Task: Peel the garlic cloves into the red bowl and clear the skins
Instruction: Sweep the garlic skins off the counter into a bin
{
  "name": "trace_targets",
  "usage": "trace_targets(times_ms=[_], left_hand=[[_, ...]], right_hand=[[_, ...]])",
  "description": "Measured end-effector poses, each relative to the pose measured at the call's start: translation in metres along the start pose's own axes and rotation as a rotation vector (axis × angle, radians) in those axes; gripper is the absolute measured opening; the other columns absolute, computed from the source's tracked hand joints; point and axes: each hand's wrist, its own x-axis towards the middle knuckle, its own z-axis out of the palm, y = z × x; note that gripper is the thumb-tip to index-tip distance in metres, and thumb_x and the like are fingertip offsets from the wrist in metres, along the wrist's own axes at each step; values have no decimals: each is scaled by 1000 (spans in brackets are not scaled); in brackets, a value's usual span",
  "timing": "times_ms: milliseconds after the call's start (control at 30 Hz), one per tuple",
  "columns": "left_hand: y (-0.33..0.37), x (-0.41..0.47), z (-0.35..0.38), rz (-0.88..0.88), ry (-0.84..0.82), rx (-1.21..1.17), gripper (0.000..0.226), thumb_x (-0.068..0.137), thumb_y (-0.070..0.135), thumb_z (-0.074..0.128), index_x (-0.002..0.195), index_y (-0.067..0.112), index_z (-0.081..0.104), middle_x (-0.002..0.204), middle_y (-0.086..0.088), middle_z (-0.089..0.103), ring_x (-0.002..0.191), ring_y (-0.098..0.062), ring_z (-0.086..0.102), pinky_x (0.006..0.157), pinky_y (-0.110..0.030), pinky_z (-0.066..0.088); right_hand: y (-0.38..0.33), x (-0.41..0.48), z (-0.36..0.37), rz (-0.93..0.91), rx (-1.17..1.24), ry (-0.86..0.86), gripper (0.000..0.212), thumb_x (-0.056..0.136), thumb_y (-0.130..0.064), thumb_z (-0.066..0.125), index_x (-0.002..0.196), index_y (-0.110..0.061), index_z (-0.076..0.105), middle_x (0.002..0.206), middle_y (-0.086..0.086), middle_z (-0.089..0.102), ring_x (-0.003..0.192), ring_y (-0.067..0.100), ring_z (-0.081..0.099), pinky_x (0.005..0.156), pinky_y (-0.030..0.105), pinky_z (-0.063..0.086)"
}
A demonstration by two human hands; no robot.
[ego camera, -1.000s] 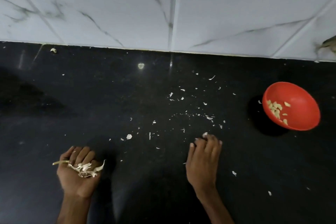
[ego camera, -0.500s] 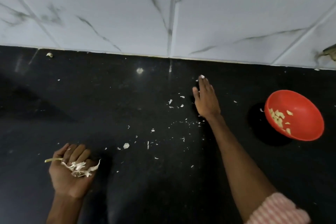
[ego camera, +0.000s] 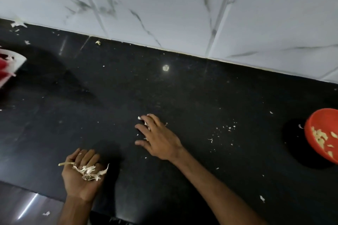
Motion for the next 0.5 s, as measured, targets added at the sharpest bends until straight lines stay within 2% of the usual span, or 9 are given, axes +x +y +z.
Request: trace_targets(times_ms=[67, 100, 200, 267, 333, 433, 500], left_hand=[[-2, -4, -3, 4, -6, -7, 40, 98, 35, 15, 67, 19, 33, 62, 8, 19, 71, -16, 32, 56, -19, 22], [-4, -5, -4, 4, -1, -12, 40, 98, 35, 15, 66, 19, 34, 62, 9, 19, 70, -16, 32, 56, -19, 22], [-11, -7, -4, 5, 11, -48, 41, 98, 36, 16, 65, 19, 34, 61, 10, 19, 69, -15, 32, 54, -19, 21], [-15, -9, -4, 5, 13, -63, 40, 98, 36, 19, 62, 21, 30, 60, 10, 19, 67, -14, 32, 53, -20, 21], [-19, -9, -3, 4, 30, -63, 40, 98, 35, 21, 62, 21, 30, 59, 10, 19, 66, -14, 32, 52, -21, 22], [-26, -9, -3, 4, 56, -69, 41, 99, 34, 24, 63, 19, 35, 58, 10, 18, 64, -13, 31, 50, -21, 20], [-30, -6, -3, 13, 53, -77, 41, 99, 33, 27, 62, 19, 37, 58, 11, 18, 63, -12, 32, 50, -20, 19]], right_hand=[[0, 18, 3, -1, -51, 104, 25, 100, -32, 58, 113, -11, 63, 126, 10, 56, 114, 29, 51, 96, 42, 49], [4, 26, 2, -4, -70, 125, 20, 101, -28, 58, 106, -10, 63, 115, 10, 59, 103, 28, 53, 85, 43, 51], [19, 47, 0, -92, -116, 173, 25, 100, -28, 59, 88, -7, 63, 91, 9, 61, 80, 27, 55, 71, 41, 50], [29, 54, -2, -170, -148, 224, 30, 95, -31, 68, 75, -8, 64, 77, 7, 62, 70, 25, 58, 62, 36, 52], [36, 60, -5, -197, -192, 264, 38, 84, -34, 81, 60, -11, 62, 62, 4, 60, 57, 22, 60, 45, 30, 49], [47, 72, -10, -81, -133, 324, 51, 82, -29, 85, 47, -10, 53, 45, 7, 53, 38, 26, 54, 35, 28, 42], [54, 75, -13, 153, 55, 422, 56, 92, -23, 75, 44, -9, 48, 41, 11, 46, 35, 28, 42, 38, 33, 38]])
